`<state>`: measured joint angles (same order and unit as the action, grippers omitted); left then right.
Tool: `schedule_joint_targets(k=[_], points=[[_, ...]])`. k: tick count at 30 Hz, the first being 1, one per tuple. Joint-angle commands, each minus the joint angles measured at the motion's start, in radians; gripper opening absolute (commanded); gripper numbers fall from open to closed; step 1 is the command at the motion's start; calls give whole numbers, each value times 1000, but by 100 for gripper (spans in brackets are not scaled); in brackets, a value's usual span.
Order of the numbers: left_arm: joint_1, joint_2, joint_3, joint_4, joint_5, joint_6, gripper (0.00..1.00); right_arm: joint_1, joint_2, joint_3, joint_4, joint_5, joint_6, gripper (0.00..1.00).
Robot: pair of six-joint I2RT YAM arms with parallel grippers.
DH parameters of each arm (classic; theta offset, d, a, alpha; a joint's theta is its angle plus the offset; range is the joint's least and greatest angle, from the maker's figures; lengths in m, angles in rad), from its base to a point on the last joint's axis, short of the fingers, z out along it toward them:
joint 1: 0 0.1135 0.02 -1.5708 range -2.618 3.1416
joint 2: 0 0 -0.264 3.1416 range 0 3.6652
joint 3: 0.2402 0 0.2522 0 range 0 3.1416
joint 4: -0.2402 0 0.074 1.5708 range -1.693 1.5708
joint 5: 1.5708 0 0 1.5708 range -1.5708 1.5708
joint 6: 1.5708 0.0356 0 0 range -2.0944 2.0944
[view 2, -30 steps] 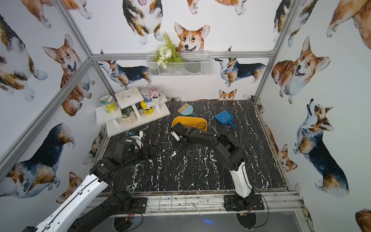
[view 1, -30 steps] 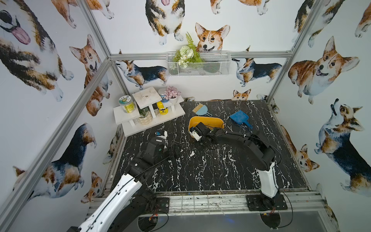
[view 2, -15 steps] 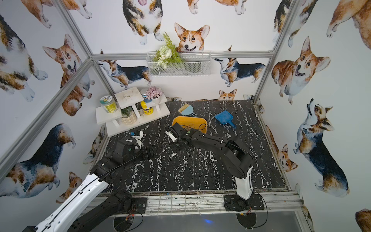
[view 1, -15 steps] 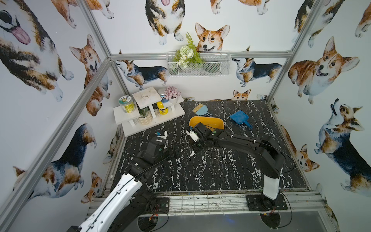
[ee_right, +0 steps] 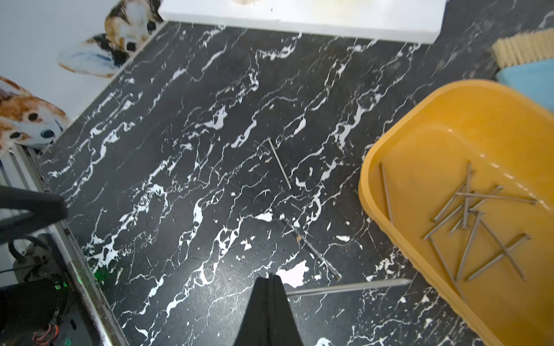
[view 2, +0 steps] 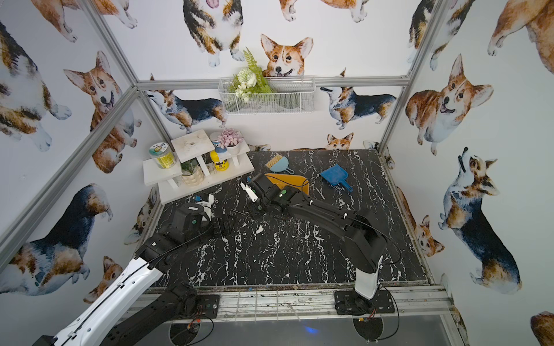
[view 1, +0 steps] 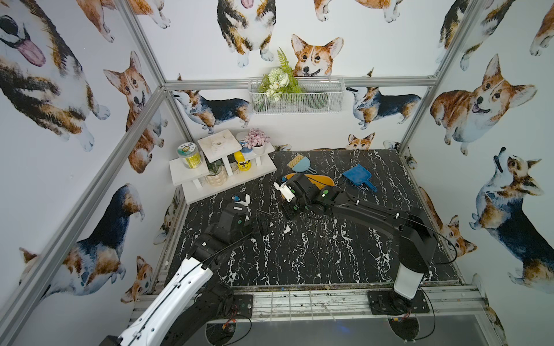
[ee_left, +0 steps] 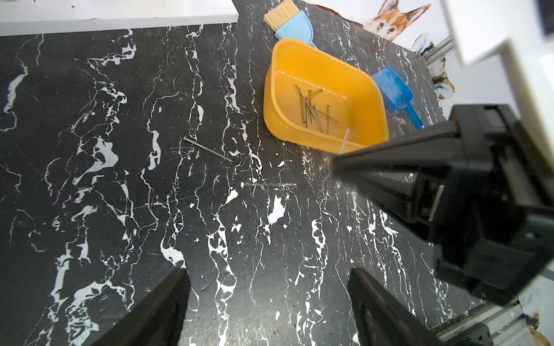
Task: Put the nails on the desktop into the storage box
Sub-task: Pick up the nail from the center of the board, then place the nail in the storage box.
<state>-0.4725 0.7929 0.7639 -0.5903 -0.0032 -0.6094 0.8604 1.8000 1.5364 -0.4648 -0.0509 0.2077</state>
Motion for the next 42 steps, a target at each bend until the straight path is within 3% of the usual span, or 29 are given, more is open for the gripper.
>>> schedule_joint_targets(k=[1,11,20,24,26,33,42], points=[[1,8,14,14,2,10,88,-37,15,51,-51,27,-35,0],[10,60,47,14,3,23,89,-235,134,172,-72,-15,-66,0],[33,112,67,18,9,26,90,-307,253,244,-77,-24,-49,0],[52,136,75,19,16,24,90,-313,289,296,-95,-8,-53,25],[64,147,81,17,16,18,90,-313,297,326,-111,-4,-58,32],[107,204,120,3,10,-12,89,-311,226,317,-126,-12,-70,37],[134,365,200,5,-27,-130,81,-269,-46,24,-13,-6,-30,39]])
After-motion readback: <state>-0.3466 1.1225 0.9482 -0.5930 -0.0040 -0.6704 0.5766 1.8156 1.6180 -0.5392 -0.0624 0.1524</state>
